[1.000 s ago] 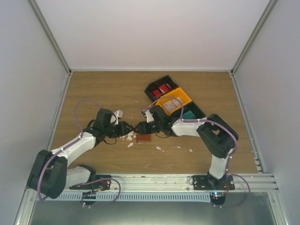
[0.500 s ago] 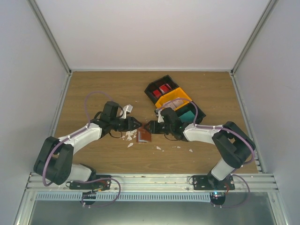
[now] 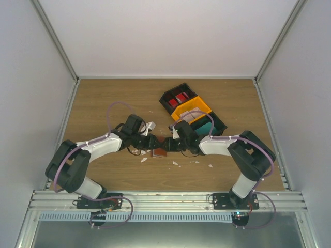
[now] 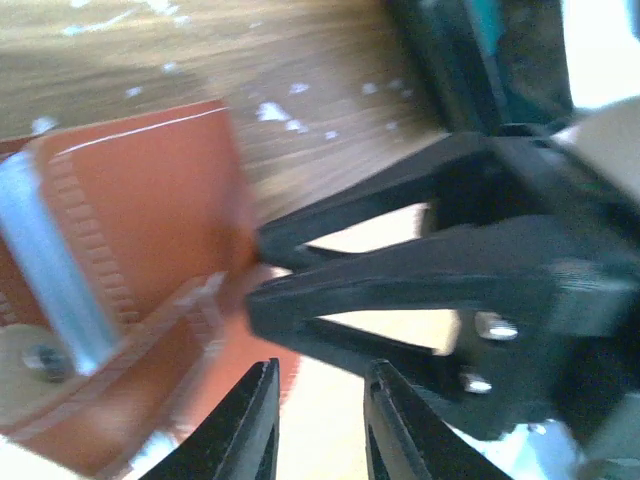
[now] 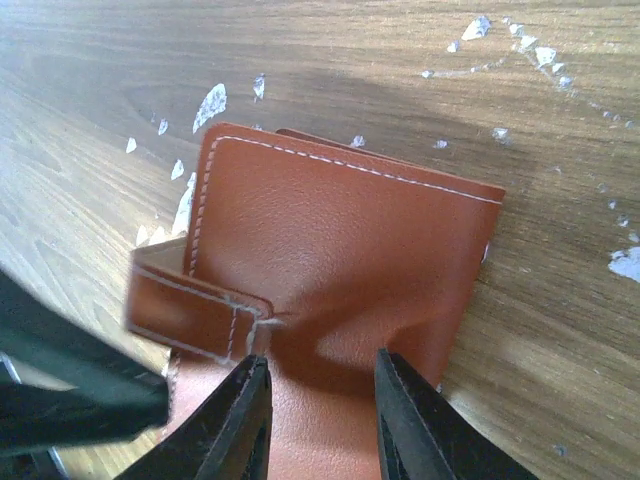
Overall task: Put the credit cards into the card holder
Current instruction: Pick up the card holder from the center of the board, then place the card holder at the center of the board, then close the card holder at the center of the board.
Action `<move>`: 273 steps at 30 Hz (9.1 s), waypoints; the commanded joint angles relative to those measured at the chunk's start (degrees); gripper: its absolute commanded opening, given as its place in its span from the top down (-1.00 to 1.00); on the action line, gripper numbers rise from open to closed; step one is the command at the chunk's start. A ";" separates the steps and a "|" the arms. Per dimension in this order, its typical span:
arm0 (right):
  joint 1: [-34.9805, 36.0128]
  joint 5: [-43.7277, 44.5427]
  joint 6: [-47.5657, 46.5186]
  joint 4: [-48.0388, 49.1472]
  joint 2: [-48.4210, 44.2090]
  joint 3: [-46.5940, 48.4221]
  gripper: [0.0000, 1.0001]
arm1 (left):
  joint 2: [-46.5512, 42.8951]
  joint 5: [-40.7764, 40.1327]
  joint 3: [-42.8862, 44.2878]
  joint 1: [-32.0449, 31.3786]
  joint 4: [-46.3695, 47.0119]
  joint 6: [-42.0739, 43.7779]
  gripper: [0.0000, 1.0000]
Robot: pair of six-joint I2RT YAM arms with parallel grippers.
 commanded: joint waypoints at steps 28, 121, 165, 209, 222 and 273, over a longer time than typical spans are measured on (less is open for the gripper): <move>-0.21 -9.55 7.26 21.79 7.53 -3.20 0.41 | 6.90 -15.29 -3.31 0.00 -5.86 1.15 0.61; 8.74 17.25 -0.51 -19.18 -4.39 4.93 0.86 | 8.72 0.81 -1.10 3.39 0.07 -2.43 0.04; 12.79 39.49 -4.05 -5.28 2.19 2.63 0.42 | 12.69 -18.41 -1.58 0.01 -8.24 0.00 0.63; 4.47 25.17 8.07 -34.60 2.49 18.62 -0.13 | 10.27 -7.29 -1.48 0.01 -4.13 2.07 0.19; 4.79 24.70 11.00 -40.05 2.56 19.33 0.22 | 9.73 -8.22 -1.72 -0.08 -3.84 1.70 0.07; 4.26 16.82 -6.21 -22.19 -4.86 11.06 0.99 | 9.23 -15.23 0.54 0.23 -7.57 2.09 0.22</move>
